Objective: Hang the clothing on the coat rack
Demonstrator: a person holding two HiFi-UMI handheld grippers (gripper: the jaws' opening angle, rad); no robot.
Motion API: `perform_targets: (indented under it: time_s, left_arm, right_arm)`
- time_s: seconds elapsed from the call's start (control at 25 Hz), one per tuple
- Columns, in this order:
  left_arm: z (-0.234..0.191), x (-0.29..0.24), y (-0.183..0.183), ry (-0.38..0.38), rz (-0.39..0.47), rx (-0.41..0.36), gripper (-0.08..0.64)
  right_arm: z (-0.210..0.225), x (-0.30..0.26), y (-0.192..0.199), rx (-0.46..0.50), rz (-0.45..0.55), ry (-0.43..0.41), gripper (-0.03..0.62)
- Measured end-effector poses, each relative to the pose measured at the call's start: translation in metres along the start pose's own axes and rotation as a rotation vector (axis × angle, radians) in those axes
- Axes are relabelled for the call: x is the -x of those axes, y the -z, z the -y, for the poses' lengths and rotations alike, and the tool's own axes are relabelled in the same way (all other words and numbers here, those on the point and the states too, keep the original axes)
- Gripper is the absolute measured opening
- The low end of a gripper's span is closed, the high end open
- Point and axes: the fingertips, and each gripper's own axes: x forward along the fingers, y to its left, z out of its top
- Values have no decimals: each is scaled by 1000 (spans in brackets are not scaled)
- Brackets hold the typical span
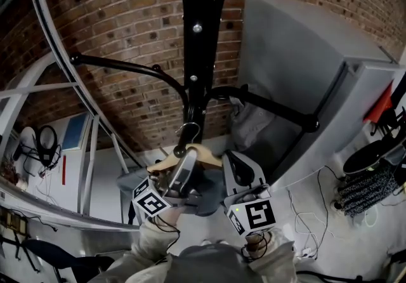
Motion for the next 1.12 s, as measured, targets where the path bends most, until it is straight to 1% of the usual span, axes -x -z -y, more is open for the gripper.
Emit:
perform_targets:
  time_s: [0.2,0.4,0.64,0.84,1.12]
  left_arm:
    - [-4,3,0,-5,15,12,106]
    - [-5,1,1,11,26,30,106]
    - [-5,1,3,12,41,27,110]
    - [-5,1,6,-2,35,8,114]
    - [-3,10,15,-49,-10,-31,114]
  right_arm:
    - [-1,3,7,-15,-12,-9,23]
    - [2,4,14,-46,-31,-16,23]
    - [5,7,17,-50,-40,-28,23]
    - [5,10,18,-54,-48,-39,23]
    - [1,16,22,-71,-64,-51,23]
